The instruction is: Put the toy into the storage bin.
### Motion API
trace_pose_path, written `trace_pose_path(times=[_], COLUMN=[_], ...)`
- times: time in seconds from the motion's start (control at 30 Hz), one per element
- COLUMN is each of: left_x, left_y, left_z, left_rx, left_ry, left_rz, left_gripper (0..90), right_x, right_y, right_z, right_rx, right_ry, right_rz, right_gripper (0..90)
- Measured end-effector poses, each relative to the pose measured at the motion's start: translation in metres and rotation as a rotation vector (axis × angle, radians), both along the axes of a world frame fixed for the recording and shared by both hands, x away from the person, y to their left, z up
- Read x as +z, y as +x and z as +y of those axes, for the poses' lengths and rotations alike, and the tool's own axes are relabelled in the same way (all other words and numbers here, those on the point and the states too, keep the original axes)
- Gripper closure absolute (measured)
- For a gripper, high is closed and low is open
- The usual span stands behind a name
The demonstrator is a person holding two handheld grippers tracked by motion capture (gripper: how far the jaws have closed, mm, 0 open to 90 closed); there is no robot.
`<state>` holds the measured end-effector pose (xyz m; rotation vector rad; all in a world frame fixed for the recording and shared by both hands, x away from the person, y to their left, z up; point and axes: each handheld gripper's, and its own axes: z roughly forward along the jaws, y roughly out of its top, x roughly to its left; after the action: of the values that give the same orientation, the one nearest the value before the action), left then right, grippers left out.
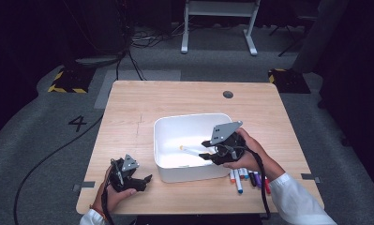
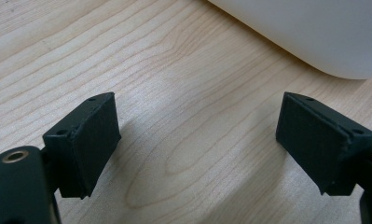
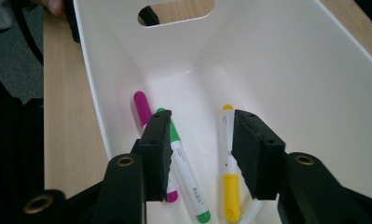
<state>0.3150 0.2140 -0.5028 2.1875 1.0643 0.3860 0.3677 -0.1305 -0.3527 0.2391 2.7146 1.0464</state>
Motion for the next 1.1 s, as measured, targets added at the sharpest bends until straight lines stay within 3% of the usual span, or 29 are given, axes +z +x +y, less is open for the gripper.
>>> trace_pose_path(times=[0.23,0.43,0.63,0.83,1.1], left_x=[0.0,0.0,0.0,0.0,0.0], left_y=[0.0,0.0,0.0,0.0,0.0], left_z=[0.0,0.0,0.0,0.0,0.0], left_rx=[0.001,0.001,0.001,0.001,0.0], left_ry=[-0.002,-0.002,-0.002,-0.002,0.0], left_rz=[0.001,0.001,0.002,0.001,0.0], left_gripper=[13.6,13.6,13.6,13.5,13.6], right_x=[0.013,0.019,0.021,0.002,-0.036], right_y=[-0.004,-0.007,-0.015,-0.025,-0.037], right_z=[-0.026,-0.051,-0.089,-0.126,-0.17], right_rx=[-0.081,-0.162,-0.267,-0.356,-0.454], right_ry=[0.096,0.14,0.18,0.168,0.12], right_rz=[-0.034,-0.074,-0.112,-0.114,-0.081], right_gripper=[47.9,39.8,36.9,36.4,34.8])
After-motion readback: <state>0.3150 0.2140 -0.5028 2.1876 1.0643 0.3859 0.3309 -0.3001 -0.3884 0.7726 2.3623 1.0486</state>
